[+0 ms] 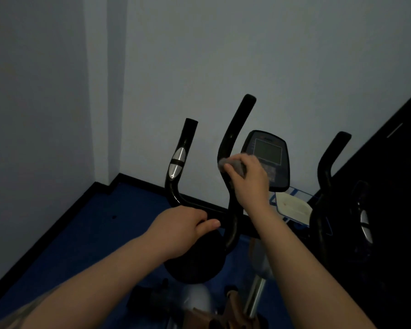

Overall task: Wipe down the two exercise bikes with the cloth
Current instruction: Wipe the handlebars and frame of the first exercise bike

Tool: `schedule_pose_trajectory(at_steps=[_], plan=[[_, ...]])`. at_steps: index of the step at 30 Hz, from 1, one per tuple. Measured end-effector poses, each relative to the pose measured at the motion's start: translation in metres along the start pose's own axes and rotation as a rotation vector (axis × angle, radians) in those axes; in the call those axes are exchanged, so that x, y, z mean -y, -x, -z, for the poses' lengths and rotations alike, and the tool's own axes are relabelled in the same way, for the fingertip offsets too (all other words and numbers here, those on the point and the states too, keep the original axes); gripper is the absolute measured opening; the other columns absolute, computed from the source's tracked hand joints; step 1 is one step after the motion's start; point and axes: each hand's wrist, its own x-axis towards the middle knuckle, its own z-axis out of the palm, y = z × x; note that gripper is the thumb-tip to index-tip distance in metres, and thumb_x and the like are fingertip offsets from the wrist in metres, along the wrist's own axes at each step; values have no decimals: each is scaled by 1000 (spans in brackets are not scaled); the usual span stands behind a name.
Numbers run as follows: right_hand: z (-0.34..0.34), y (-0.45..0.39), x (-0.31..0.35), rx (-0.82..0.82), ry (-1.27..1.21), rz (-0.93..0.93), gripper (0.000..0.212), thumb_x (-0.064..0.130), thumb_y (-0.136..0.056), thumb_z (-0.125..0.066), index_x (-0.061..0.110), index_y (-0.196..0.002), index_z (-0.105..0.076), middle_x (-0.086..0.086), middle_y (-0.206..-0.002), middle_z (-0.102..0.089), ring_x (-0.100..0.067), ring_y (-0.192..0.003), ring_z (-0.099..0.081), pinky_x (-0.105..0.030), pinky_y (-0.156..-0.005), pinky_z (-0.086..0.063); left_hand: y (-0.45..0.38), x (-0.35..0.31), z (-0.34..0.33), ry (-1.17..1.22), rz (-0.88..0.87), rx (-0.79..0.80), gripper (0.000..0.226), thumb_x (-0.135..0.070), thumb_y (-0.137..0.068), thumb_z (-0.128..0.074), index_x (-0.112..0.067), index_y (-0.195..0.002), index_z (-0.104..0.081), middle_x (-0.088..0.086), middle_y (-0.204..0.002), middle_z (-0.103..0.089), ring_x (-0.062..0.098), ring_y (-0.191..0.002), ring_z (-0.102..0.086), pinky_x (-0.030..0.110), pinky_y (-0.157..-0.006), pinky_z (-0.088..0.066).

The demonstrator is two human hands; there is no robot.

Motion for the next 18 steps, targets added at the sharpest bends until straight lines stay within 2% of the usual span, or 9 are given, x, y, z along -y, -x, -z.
schedule_pose_trajectory(at_steps=[4,8,11,14,18], plan=[[26,61,-14,15,-62,19,13,17,-84,-73,26,-90,-67,7,-96,-59,2,-88,-54,-5,-76,-38,-2,2,-1,33,-7,-2,52,-59,-95,-35,-17,-81,-61,-3,-70,-58,9,-63,-53,30,-60,-40],[32,71,-12,66,-103,-47,11,18,-85,-72,24,-91,-67,3,-96,-61,1,-90,-55,-4,-76,-38,-3,1,0,40,-8,-1,51,-58,-95,-37,-17,-79,-61,-5,-64,-53,5,-56,-47,29,-57,-37],[21,79,-3,-80,-139,-166,6,21,-88,-69,24,-92,-65,3,-99,-59,1,-90,-53,-6,-74,-37,-2,1,0,15,-10,-1,50,-58,-95,-36,-18,-76,-58,-6,-63,-52,4,-54,-45,28,-55,-34],[4,135,7,-202,-214,-234,13,21,-89,-67,33,-90,-62,7,-99,-58,0,-94,-54,-6,-76,-38,0,1,-2,42,5,-24,51,-57,-95,-34,-17,-76,-59,-4,-65,-55,8,-58,-51,30,-57,-38],[17,137,-2,-122,-256,-212,12,18,-88,-69,29,-89,-65,6,-96,-61,0,-91,-57,-8,-77,-40,-2,1,-2,68,24,-20,53,-53,-98,-32,-14,-78,-61,-2,-65,-57,10,-62,-54,30,-57,-36]])
